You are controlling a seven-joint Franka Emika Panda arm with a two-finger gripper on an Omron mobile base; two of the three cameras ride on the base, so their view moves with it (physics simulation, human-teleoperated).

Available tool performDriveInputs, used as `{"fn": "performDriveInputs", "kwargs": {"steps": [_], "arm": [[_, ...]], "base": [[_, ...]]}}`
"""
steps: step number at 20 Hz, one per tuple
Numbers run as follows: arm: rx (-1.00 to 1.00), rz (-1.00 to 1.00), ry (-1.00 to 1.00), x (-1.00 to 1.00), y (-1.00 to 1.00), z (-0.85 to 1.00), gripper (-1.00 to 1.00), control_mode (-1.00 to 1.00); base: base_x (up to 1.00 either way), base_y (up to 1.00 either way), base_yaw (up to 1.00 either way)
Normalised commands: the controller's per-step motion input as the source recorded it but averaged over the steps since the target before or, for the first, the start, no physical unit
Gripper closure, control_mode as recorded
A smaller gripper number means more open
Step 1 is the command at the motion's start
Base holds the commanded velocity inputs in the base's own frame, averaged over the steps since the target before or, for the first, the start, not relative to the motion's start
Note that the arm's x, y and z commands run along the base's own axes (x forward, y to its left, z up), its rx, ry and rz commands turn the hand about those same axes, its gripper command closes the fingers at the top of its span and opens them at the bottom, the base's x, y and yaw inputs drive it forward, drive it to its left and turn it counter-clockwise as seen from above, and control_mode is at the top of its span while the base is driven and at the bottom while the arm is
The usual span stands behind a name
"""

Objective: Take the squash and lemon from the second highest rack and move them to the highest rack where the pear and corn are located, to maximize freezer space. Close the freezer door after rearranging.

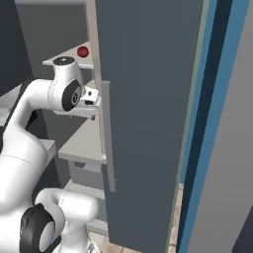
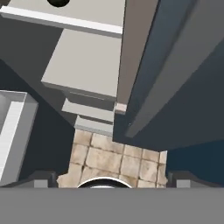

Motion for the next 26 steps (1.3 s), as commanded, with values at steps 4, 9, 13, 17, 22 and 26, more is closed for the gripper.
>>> {"fn": "performDriveInputs", "kwargs": {"steps": [4, 9, 13, 17, 22, 26], "arm": [[0.0, 0.0, 0.0, 0.0, 0.0, 0.0, -1.0, 1.0], [0.0, 0.0, 0.0, 0.0, 0.0, 0.0, -1.0, 1.0], [0.0, 0.0, 0.0, 0.0, 0.0, 0.0, -1.0, 1.0], [0.0, 0.0, 0.0, 0.0, 0.0, 0.0, -1.0, 1.0], [0.0, 0.0, 0.0, 0.0, 0.0, 0.0, -1.0, 1.0], [0.0, 0.0, 0.0, 0.0, 0.0, 0.0, -1.0, 1.0]], "base": [[0.16, 0.29, 0.53], [0.13, 0.27, 0.47], [0.44, 0.13, 0.36], [0.42, 0.02, 0.32], [0.36, 0.04, 0.27], [-0.09, -0.57, -0.27]]}}
